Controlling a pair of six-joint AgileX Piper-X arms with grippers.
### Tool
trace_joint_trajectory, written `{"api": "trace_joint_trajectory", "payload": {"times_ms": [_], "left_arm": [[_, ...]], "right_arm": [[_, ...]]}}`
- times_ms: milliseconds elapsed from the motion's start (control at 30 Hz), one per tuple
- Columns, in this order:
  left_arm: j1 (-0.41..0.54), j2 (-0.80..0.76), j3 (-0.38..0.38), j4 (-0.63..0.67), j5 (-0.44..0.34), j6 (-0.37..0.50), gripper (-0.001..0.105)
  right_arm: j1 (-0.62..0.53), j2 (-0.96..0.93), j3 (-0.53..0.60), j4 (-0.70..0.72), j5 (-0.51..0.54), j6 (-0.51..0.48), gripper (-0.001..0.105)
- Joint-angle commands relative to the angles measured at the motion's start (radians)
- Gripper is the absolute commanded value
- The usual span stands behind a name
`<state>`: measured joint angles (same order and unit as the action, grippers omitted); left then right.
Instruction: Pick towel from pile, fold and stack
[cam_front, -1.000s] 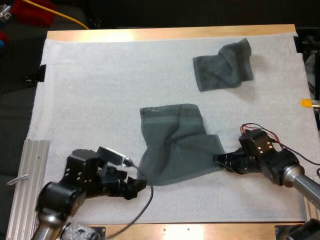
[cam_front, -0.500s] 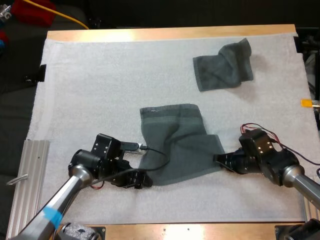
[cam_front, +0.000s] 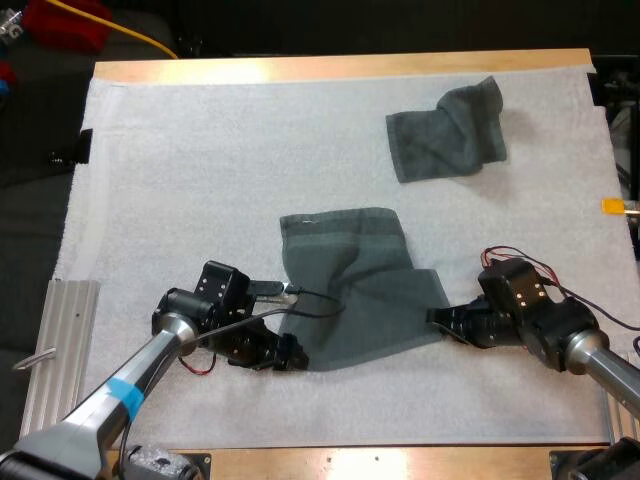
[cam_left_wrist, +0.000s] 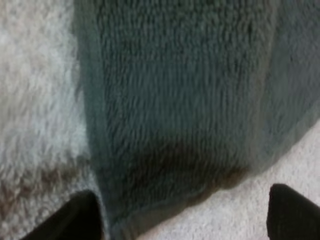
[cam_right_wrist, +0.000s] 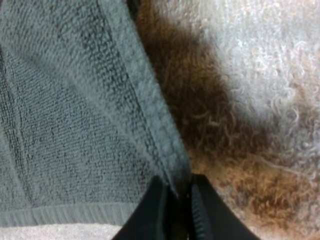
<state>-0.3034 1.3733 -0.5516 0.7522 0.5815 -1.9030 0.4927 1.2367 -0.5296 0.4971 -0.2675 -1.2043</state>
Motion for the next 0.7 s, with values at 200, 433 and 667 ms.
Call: {"api": "trace_joint_trajectory", "payload": {"times_ms": [200,433,667], "left_arm": [[-0.004,0.098,0.011,-0.044,0.147,0.0,0.054],[-0.004,0.098,0.011,-0.02,0.019,0.029,0.02],[-0.004,0.042,0.011,-0.005,0.019,0.052,0.009]], "right_arm": [[0.0,-0.008,0.0,0.008,0.002,-0.005,0.0],[0.0,-0.008,0.0,0.008,0.002,-0.005,0.0],[0.0,-0.009,-0.007,0.008,-0.084,-0.027,0.003]]}}
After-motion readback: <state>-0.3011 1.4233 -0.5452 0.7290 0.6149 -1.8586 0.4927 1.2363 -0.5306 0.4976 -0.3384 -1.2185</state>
